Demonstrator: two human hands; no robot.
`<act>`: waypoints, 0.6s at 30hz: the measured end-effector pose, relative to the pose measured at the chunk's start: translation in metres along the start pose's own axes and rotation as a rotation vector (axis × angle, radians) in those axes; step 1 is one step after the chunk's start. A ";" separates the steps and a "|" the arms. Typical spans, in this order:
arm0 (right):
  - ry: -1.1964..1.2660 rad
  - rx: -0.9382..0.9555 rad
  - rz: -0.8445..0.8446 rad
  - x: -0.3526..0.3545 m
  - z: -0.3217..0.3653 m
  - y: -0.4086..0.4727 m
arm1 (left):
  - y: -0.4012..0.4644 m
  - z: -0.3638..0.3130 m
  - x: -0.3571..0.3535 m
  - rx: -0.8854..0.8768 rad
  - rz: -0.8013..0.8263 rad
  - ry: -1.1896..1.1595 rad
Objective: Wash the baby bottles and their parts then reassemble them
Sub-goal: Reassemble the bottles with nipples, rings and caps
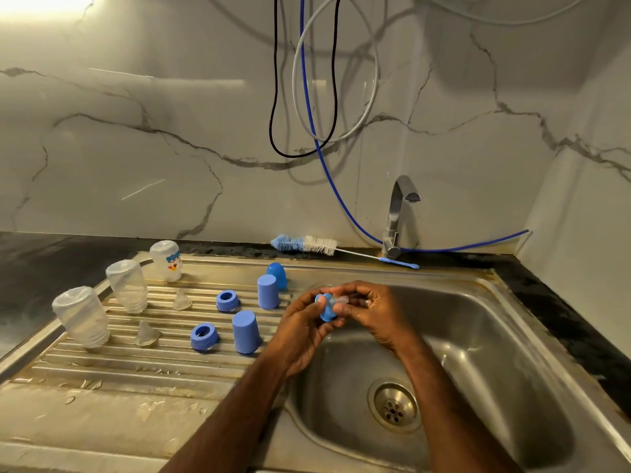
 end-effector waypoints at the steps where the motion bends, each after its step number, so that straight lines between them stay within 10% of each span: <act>1: -0.025 -0.016 0.013 0.000 0.000 0.000 | 0.001 0.000 0.001 -0.012 -0.001 -0.004; 18: -0.209 0.066 -0.009 -0.003 0.009 0.000 | 0.002 0.001 0.009 0.043 0.014 0.235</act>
Point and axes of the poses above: each hand's wrist, its own y-axis towards the middle knuckle, its own x-axis out of the back of the hand, z = x × y, the point moved 2 cm from there along y, towards the middle knuckle
